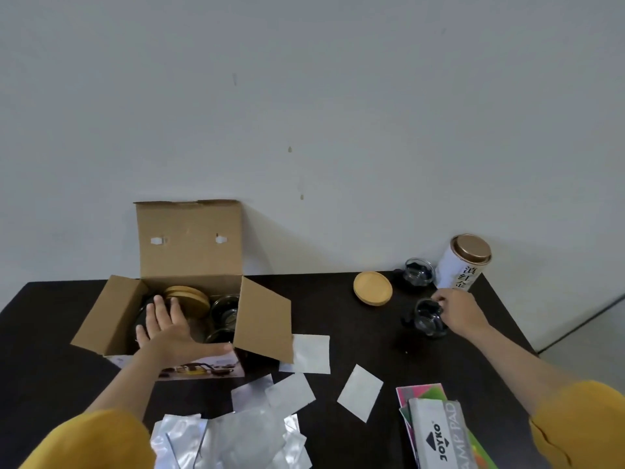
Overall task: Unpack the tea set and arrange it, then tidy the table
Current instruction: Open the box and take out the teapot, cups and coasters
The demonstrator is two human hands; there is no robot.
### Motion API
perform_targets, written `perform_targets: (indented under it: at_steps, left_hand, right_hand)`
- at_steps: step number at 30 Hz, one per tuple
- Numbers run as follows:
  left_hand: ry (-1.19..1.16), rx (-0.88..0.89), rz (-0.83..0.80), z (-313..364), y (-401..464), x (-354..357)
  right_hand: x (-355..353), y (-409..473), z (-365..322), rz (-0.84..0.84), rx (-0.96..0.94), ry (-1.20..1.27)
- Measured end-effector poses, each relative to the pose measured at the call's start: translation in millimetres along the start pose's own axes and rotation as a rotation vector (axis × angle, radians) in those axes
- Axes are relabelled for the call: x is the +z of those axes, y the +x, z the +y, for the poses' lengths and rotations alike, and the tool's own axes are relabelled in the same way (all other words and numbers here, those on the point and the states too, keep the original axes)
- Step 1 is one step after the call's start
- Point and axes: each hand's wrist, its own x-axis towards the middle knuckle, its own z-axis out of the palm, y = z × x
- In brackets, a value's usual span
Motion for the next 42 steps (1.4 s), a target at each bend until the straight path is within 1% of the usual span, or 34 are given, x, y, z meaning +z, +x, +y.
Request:
perform_targets:
  at_steps: [3, 8, 11, 15, 21, 24, 31, 34, 36, 39, 42]
  left_hand:
    - [-0.010, -0.007, 0.010, 2, 0, 1]
    - [-0.030, -0.030, 0.029, 5, -2, 2]
    - [-0.040, -0.043, 0.025, 7, -3, 1]
    - [-0.057, -0.055, 0.001, 8, -3, -1]
    - [-0.055, -0.048, 0.006, 7, -1, 1]
    - [-0.059, -0.049, 0.010, 6, 1, 1]
    - [-0.043, -0.043, 0.017, 5, 2, 2]
    - [-0.034, -0.033, 0.025, 5, 0, 1]
    - [-0.037, -0.018, 0.029, 4, -1, 1]
    - [-0.039, 0.000, 0.023, 1, -2, 0]
    - [-0.048, 0.020, 0.008, -1, -4, -1]
  right_hand:
    - [3, 12, 20, 0.038, 0.060, 0.074]
    - [7, 32, 34, 0.019, 0.040, 0.087]
    - [10, 41, 33, -0.016, 0.032, 0.077]
    - [14, 49, 29, -0.024, 0.036, 0.102]
    - [20, 62, 27, 0.038, 0.115, 0.153]
    - [20, 65, 25, 0.043, 0.149, 0.160]
    - [19, 63, 16, 0.052, 0.165, 0.123]
    - [18, 52, 0, 0.093, 0.106, 0.054]
    - [16, 40, -23, 0.120, 0.011, 0.028]
    - [18, 12, -77, 0.115, -0.138, 0.096]
    - [25, -18, -143, 0.061, -0.239, 0.215]
